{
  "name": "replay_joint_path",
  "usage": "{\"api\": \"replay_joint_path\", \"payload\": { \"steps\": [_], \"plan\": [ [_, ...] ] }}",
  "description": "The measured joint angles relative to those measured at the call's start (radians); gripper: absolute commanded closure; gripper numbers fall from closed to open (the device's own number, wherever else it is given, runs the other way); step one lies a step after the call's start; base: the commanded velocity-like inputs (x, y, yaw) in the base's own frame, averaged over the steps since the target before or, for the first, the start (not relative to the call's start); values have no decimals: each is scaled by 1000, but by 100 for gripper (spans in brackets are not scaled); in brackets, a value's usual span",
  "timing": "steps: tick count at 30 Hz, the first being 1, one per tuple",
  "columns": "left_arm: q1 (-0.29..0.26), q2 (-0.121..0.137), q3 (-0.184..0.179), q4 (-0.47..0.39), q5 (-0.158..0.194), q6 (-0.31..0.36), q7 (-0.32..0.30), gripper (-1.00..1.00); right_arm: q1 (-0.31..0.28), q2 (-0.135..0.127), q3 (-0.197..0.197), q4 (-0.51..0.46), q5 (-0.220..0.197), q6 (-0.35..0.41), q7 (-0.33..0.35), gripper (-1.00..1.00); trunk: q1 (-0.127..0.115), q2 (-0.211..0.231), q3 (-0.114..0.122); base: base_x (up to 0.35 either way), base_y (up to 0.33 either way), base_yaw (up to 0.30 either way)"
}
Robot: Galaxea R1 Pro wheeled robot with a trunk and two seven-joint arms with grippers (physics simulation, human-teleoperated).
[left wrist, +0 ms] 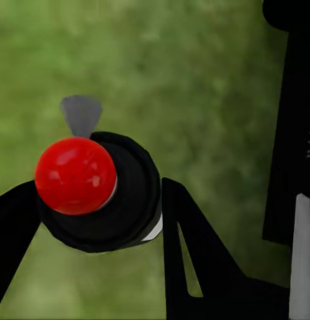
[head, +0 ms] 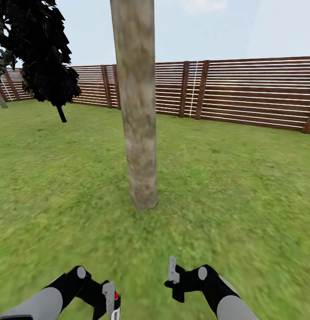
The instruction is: In the garden, pick up the pesticide atomizer on the floor and spray pesticide onto both trees until each tree trunk is fully covered.
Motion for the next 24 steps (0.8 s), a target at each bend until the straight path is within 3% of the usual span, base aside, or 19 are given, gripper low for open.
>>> {"api": "replay_joint_path", "payload": {
  "steps": [5,10,16,19,24],
  "plan": [
    [0,-35,1,-1,-6,5,14,100,-6,0,6,1,-1,0,0,100,0,0,0,0,0,0],
    [2,-82,1,0,-15,6,109,100,-11,0,6,6,-2,0,0,100,0,0,0,0,0,0],
    [5,-105,1,11,-55,6,214,100,-11,0,6,42,-2,0,0,100,0,0,0,0,0,0],
    [8,-134,2,15,-58,6,283,100,-12,0,6,43,-3,0,0,100,0,0,0,0,0,0],
    [10,-157,1,17,-59,6,306,100,-12,0,7,65,-47,-3,16,100,0,0,0,0,0,0]
  ]
}}
